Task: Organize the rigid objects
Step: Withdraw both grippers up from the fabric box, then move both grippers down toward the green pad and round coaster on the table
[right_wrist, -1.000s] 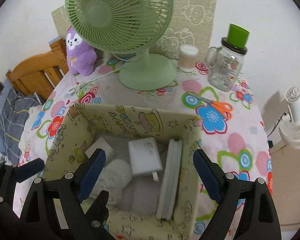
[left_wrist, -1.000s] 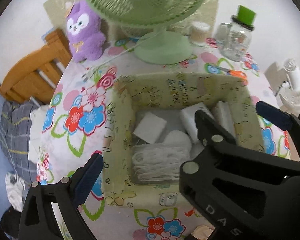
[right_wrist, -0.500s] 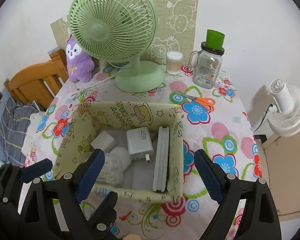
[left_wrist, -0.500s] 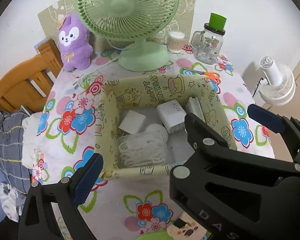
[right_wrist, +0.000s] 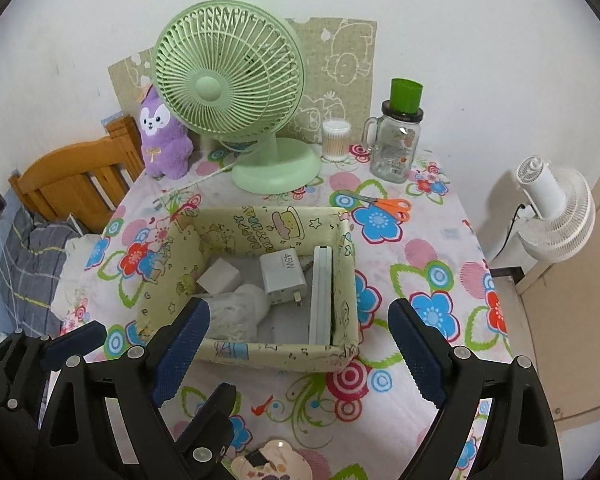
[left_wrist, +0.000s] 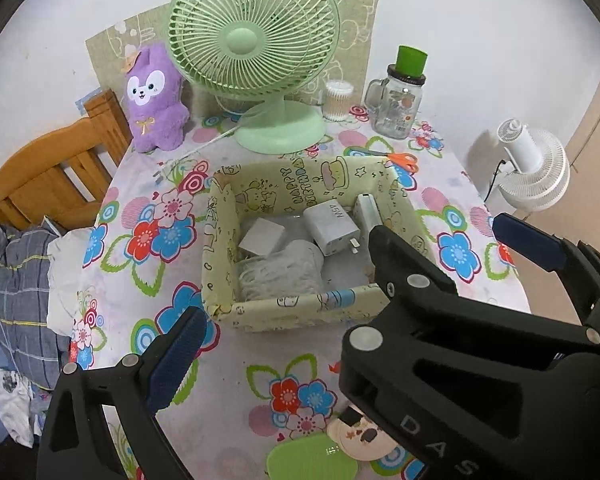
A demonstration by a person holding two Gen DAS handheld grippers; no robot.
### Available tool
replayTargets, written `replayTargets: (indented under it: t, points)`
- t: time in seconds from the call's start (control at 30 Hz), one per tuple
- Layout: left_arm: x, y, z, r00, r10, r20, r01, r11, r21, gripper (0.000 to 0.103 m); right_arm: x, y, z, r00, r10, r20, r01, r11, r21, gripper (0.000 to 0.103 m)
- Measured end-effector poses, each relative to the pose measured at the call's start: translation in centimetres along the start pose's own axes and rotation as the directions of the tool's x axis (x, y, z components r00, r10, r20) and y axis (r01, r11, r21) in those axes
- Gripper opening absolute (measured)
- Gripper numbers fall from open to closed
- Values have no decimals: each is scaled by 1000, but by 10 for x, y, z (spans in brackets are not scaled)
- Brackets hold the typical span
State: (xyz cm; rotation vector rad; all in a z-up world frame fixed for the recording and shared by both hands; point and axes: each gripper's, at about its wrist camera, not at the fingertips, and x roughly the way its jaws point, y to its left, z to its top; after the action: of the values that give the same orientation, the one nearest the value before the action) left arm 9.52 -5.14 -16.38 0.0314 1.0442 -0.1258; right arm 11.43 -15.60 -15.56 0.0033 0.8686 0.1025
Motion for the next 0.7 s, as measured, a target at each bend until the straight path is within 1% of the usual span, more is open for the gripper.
replayTargets:
  t: [0.7]
  points:
    - [-44, 1, -29, 997, -35, 70, 32, 999, 44, 100, -55, 11, -25, 997, -39, 73, 36, 999, 34, 93]
